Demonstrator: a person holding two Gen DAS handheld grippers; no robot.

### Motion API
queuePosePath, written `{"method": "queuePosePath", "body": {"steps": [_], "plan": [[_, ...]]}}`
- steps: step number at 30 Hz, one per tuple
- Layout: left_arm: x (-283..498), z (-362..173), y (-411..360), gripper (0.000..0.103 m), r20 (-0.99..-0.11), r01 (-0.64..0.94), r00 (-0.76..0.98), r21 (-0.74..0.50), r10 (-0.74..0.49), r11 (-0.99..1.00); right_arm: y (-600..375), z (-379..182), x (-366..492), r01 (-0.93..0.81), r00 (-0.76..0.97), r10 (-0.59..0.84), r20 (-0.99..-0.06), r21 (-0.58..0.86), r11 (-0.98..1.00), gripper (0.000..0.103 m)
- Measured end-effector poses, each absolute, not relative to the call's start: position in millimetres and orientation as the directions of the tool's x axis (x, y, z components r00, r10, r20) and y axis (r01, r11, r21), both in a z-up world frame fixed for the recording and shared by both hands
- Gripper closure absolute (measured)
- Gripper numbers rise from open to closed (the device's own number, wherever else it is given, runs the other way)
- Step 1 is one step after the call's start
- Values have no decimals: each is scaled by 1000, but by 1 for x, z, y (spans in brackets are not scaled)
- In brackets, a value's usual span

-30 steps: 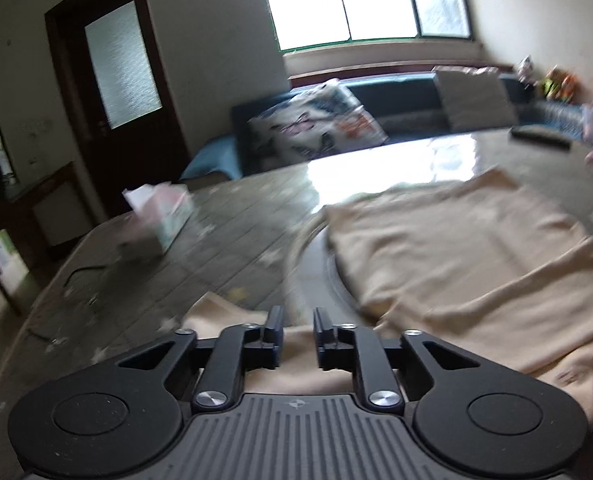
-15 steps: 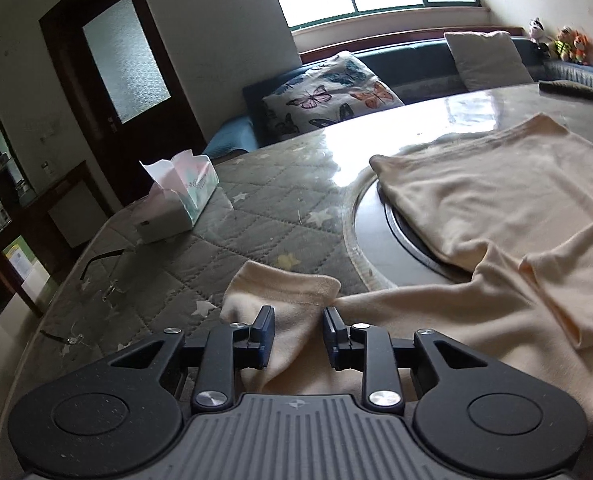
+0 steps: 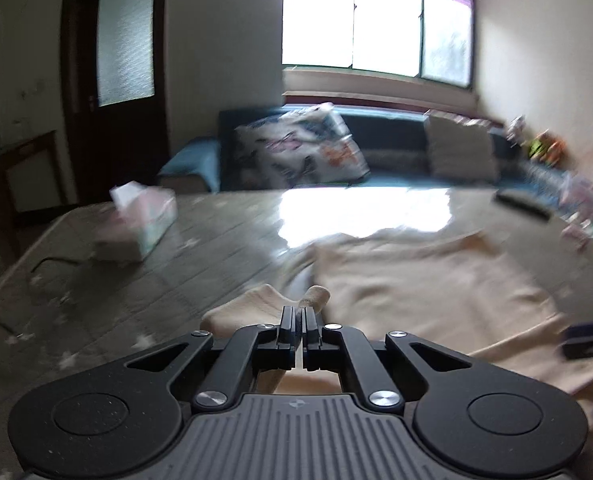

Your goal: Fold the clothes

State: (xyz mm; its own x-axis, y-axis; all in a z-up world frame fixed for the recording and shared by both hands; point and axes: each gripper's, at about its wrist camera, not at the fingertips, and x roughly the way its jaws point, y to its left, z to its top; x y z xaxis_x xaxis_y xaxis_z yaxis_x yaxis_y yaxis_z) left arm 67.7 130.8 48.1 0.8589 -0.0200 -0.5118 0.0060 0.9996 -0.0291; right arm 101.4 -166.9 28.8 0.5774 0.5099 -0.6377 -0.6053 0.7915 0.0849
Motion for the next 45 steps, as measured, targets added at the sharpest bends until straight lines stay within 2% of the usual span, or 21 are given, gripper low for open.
{"method": "queuePosePath", "body": {"steps": [9, 13, 19, 20, 22, 23, 26, 27, 32, 36, 38, 40, 45], "plan": [[63, 85, 56, 100, -420, 242, 863, -147, -282, 959, -191, 38, 99, -574, 606, 521, -601, 123, 810, 80], [67, 84, 31, 100, -426, 301, 847, -110, -319, 947, -203, 40, 102, -547, 615, 517, -595, 150, 823, 80], [64, 71, 50, 94, -473, 210, 859, -22, -195, 978, -202, 38, 107, -557, 581, 547, -603, 196, 807, 80], [62, 69, 57, 89, -477, 190, 862, -8, -171, 982, -197, 37, 109, -567, 563, 557, -610, 206, 798, 80], [58, 65, 72, 64, -485, 142, 866, 12, -118, 990, -186, 33, 113, -586, 534, 577, -617, 221, 779, 80], [54, 62, 79, 60, -487, 114, 869, 30, -85, 993, -179, 32, 115, -597, 519, 587, -621, 228, 769, 80], [44, 53, 101, 55, -500, 49, 866, 60, -12, 997, -160, 29, 121, -621, 479, 612, -630, 250, 743, 80], [40, 48, 108, 52, -509, 28, 861, 58, 5, 998, -153, 28, 124, -628, 467, 618, -632, 255, 735, 80], [23, 24, 132, 46, -557, -49, 828, 38, 62, 998, -116, 18, 138, -644, 400, 645, -651, 301, 703, 80], [13, 6, 144, 43, -602, -92, 794, 15, 82, 996, -96, 8, 156, -620, 362, 660, -659, 359, 698, 79], [8, -2, 148, 41, -616, -104, 783, 2, 84, 995, -88, 4, 165, -604, 350, 662, -663, 380, 701, 75], [5, -7, 149, 34, -628, -116, 773, -1, 90, 993, -80, -1, 175, -583, 330, 666, -669, 411, 701, 75], [-1, -13, 148, 27, -639, -116, 765, -21, 75, 993, -66, -14, 190, -542, 300, 657, -692, 443, 714, 74]]}}
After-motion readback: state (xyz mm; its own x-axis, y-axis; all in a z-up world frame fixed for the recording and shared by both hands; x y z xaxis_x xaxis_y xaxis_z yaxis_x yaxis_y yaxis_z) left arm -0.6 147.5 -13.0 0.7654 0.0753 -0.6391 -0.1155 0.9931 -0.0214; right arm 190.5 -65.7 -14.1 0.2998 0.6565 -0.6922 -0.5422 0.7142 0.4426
